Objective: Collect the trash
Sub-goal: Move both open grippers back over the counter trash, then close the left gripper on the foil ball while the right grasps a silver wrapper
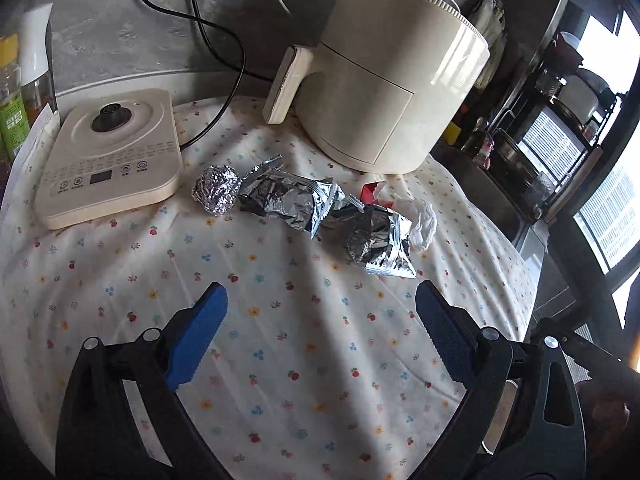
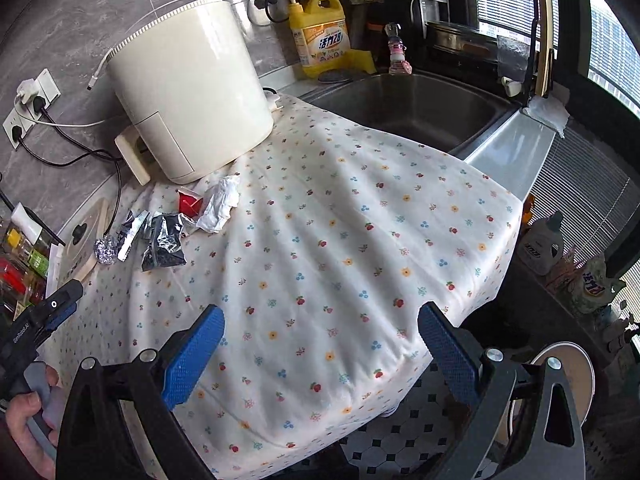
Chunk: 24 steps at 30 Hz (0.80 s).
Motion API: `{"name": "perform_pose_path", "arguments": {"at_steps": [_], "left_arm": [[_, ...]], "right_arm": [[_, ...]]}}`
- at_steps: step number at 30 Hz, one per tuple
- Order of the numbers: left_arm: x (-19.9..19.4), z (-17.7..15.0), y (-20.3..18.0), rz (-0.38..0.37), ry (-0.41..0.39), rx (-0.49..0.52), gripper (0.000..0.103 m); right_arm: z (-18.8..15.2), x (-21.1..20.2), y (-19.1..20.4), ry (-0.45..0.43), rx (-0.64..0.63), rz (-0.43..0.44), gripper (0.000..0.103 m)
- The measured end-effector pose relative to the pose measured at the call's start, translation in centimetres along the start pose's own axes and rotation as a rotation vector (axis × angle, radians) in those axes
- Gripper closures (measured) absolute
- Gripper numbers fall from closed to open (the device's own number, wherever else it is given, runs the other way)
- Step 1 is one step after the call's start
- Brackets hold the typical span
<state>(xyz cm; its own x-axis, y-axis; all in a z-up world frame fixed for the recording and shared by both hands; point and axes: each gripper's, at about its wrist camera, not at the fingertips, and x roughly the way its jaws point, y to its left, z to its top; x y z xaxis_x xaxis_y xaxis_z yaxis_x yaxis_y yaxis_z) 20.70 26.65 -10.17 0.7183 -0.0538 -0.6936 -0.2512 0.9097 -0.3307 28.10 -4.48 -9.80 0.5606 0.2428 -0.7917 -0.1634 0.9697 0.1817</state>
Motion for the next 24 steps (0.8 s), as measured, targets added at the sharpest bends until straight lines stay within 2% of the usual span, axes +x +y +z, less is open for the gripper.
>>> {"name": "perform_pose_path", "arguments": {"at_steps": [5,11,15,24], "left_arm": [[0.5,2.2,2.2,-0.001,-0.007,-0.009,0.022],[2.3,3.8,3.9,0.015,-0.003,-0.037,0.033],[3.4,4.5,5.2,0.039,-0.007,-0.071,0.035],[5.6,5.5,6.8,0.067,-0.009,-0.126,0.040]], "right_arm": [[0.4,0.4,2.8,0.006,-0.020,0.001,0.008],[0.7,0.7,3.9,0.019,-0.027,-0.009,0.008],[1.1,1.8,4.5,0.039,-0.039,-0.001,0.008],[4.2,5.8,8.1,0.087,-0.114,0.082,0.008]]}}
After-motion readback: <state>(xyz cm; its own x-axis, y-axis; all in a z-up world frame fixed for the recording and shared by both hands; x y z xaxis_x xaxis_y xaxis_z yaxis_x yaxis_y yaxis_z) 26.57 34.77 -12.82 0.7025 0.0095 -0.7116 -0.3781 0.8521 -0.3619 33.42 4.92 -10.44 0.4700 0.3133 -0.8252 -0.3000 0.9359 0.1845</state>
